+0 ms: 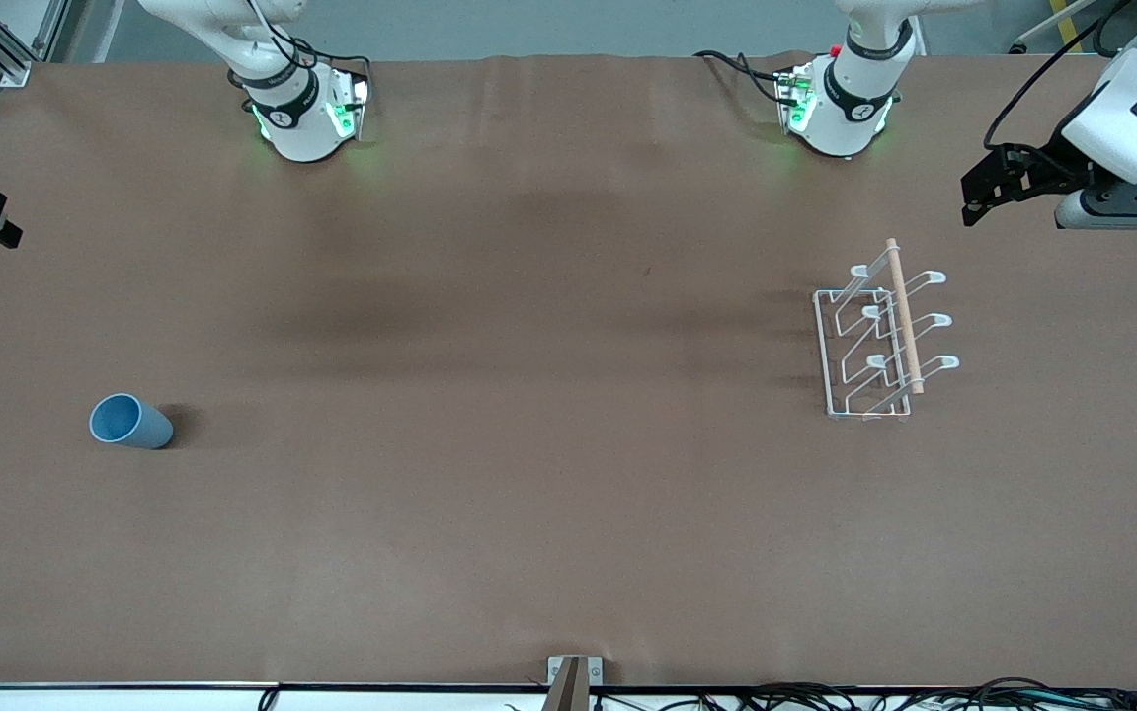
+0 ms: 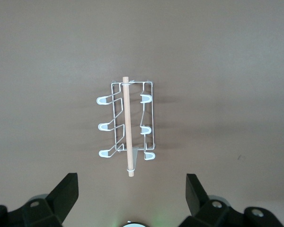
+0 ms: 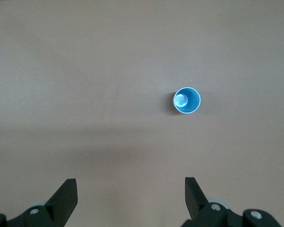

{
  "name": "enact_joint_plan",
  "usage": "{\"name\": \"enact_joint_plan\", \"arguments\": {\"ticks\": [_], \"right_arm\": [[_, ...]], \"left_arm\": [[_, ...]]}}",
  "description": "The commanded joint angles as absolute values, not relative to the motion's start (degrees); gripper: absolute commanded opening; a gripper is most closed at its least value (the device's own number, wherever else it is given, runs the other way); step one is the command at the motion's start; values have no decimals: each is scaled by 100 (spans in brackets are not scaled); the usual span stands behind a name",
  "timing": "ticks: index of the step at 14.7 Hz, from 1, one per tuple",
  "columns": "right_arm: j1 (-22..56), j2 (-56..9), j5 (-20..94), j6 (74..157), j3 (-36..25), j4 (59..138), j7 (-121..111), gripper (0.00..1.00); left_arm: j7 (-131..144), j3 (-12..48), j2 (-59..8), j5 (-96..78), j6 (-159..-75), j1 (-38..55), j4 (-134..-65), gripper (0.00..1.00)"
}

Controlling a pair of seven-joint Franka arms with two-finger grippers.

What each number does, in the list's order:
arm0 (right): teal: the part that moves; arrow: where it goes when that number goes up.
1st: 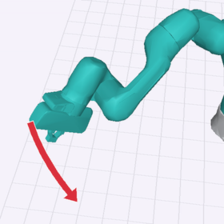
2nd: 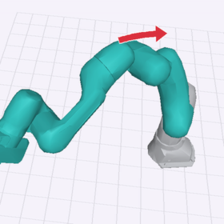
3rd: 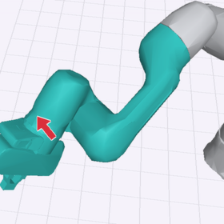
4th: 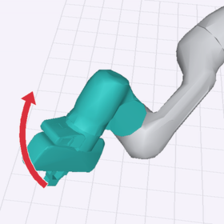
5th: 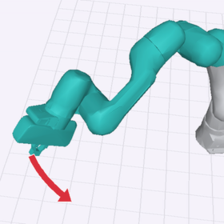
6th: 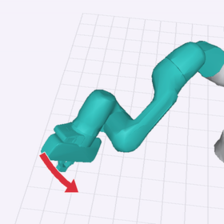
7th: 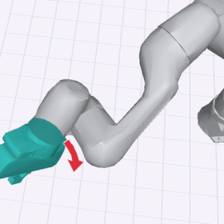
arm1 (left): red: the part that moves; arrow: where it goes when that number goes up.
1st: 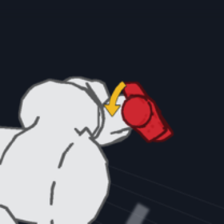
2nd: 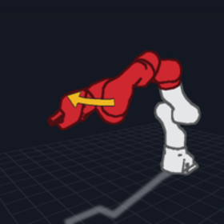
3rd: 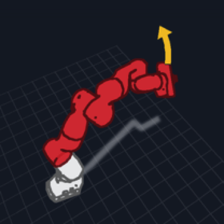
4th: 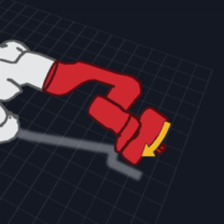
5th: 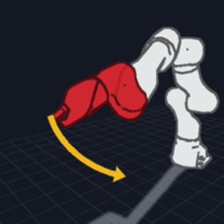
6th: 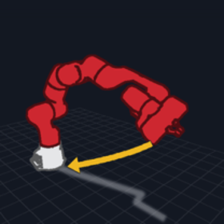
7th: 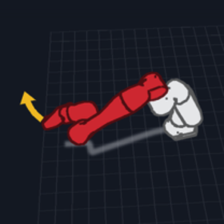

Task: Hang cup on cup holder
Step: 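Move the right gripper toward the blue cup while the left gripper approaches the holder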

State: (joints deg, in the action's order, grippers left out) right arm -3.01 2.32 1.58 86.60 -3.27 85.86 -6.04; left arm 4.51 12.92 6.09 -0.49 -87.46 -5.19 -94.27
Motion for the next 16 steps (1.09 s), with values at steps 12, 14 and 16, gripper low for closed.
{"name": "enact_joint_plan", "arguments": {"ticks": [12, 14, 16], "right_arm": [[-369, 158, 211, 8675, -325, 8517, -703, 100], [-395, 44, 158, 8902, -334, 8508, -703, 100], [-570, 18, 202, 9227, -334, 8543, -703, 100]], "left_arm": [[369, 1354, 281, 264, -8701, -510, -9088, 100], [448, 1371, 343, 334, -8692, -501, -9062, 100], [387, 1345, 360, 308, -8684, -553, -9070, 100]]}}
